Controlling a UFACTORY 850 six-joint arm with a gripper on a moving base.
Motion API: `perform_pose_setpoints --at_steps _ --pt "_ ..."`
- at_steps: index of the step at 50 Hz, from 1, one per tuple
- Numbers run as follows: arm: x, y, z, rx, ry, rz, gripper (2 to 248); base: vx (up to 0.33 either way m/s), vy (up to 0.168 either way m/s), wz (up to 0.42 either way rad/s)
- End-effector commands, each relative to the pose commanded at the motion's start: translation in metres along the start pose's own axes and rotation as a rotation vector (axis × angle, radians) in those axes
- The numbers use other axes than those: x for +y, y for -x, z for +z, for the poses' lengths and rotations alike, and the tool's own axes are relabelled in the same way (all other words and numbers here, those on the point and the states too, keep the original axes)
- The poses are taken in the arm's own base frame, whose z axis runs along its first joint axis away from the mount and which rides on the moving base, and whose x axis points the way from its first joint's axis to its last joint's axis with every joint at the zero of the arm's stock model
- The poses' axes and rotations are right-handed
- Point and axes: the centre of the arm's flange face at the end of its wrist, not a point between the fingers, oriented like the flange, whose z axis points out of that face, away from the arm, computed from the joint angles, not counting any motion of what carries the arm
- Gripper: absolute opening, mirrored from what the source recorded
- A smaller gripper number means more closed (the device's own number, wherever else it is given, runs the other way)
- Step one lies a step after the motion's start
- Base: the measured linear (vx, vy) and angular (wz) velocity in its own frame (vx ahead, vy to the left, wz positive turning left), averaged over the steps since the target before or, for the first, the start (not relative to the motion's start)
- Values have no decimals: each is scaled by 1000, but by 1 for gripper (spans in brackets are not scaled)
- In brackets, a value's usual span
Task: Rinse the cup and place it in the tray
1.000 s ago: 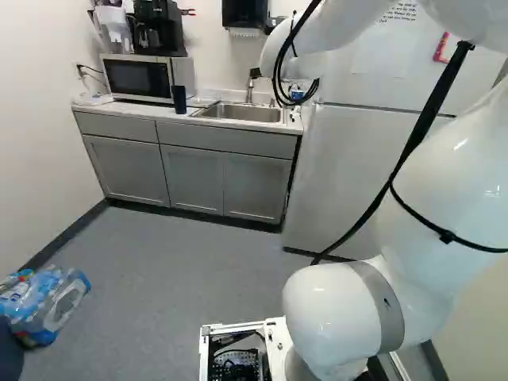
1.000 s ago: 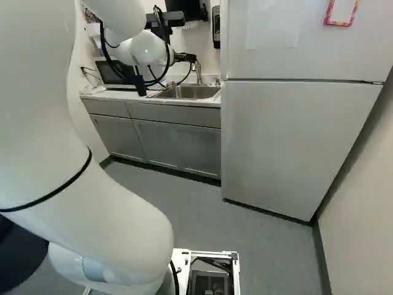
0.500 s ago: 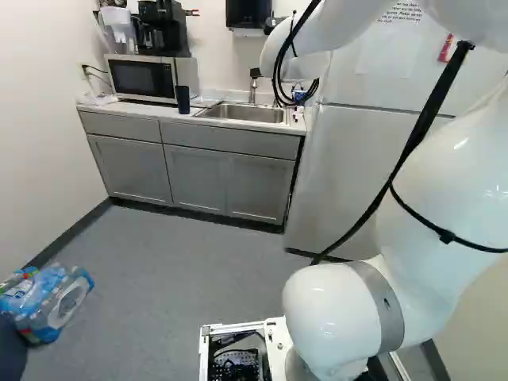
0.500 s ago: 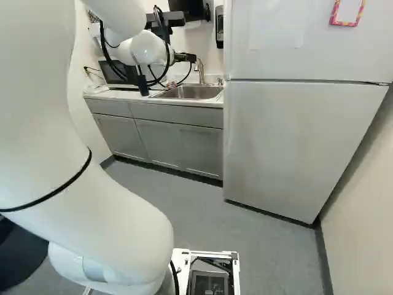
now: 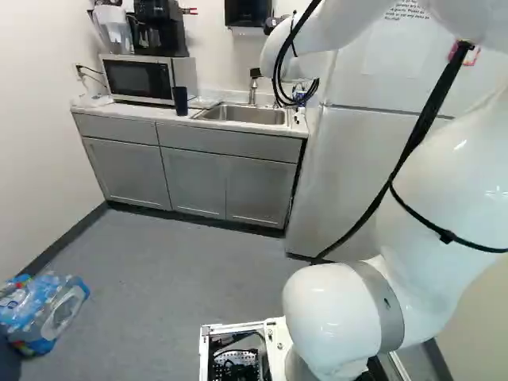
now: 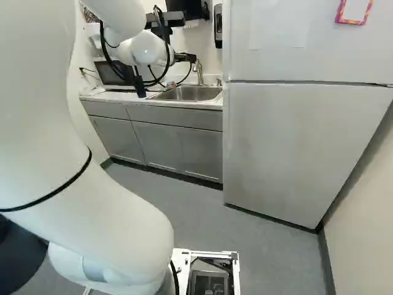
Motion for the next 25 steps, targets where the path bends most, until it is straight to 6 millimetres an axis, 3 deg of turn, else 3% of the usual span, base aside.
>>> perform_pose_setpoints --at_steps 25 --pt "0 0 0 0 0 0 247 133 5 -21"
